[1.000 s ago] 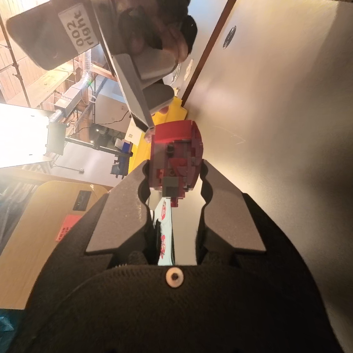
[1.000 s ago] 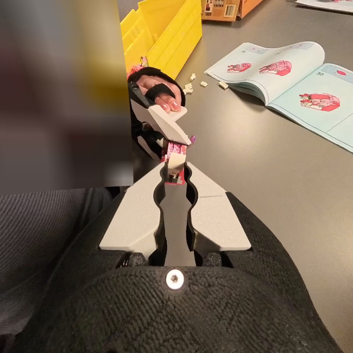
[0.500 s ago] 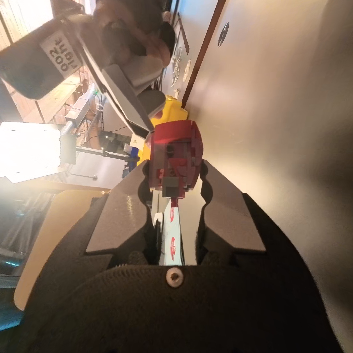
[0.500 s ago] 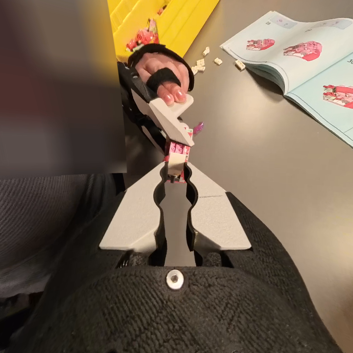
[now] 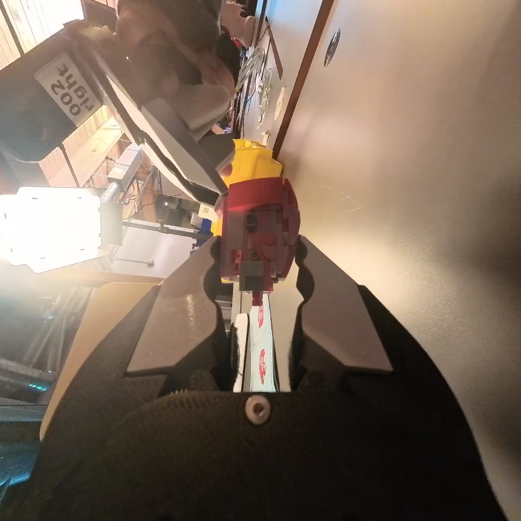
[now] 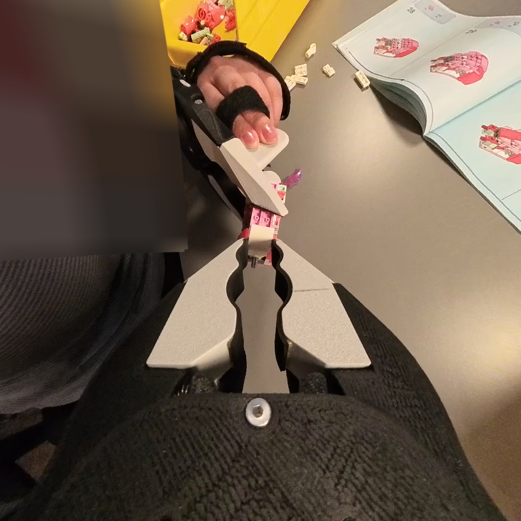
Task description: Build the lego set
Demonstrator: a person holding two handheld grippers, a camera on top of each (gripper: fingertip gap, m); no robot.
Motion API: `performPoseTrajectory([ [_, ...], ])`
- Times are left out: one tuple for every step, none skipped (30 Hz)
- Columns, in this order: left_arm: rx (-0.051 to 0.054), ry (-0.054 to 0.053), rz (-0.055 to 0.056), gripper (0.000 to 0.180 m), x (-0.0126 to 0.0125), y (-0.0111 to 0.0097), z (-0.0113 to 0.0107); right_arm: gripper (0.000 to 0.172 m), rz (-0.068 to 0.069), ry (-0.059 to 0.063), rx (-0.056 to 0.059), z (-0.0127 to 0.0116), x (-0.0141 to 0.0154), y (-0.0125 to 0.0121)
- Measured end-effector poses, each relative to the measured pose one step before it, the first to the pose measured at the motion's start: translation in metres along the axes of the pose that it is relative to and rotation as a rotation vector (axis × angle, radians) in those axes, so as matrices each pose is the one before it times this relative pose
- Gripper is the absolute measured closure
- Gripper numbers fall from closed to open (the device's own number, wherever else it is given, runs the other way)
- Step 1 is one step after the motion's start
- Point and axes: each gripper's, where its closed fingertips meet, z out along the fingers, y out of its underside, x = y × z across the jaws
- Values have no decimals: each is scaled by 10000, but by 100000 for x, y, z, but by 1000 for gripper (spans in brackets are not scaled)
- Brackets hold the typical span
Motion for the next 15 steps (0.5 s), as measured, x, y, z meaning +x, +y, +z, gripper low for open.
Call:
performPoseTrajectory([
  [-6,11,1,129,14,4,9,157,4,2,1,3,9,22],
  [-1,6,6,129,11,9,9,157,9,-5,10,9,-4,9],
  [-1,-4,11,129,6,7,1,157,10,-4,15,8,6,4],
  [-5,5,0,129,6,3,10,157,4,3,11,-1,14,16],
  [-4,14,-6,129,10,12,14,157,-3,3,8,13,6,10],
  [1,7,1,129,8,7,-4,157,0,-3,7,1,2,5],
  [-2,3,8,129,10,-4,5,157,7,-3,3,4,1,18],
  [-1,9,-4,129,13,6,8,157,1,-1,1,3,7,21],
  [-1,9,-3,129,7,-10,3,157,-7,4,5,4,8,7],
  [-3,3,-1,129,-7,6,5,157,-5,2,10,-4,10,-5],
  [2,4,-4,129,-1,-5,0,157,1,-2,9,7,-5,1],
  [-5,4,1,129,6,7,-3,157,3,2,8,-4,16,6],
  [-6,13,-3,129,9,9,4,157,-3,9,1,13,20,13],
  [-11,19,-3,129,27,20,1,157,-13,15,1,20,37,21],
  [-7,16,3,129,26,20,14,157,-39,39,2,-1,56,8],
])
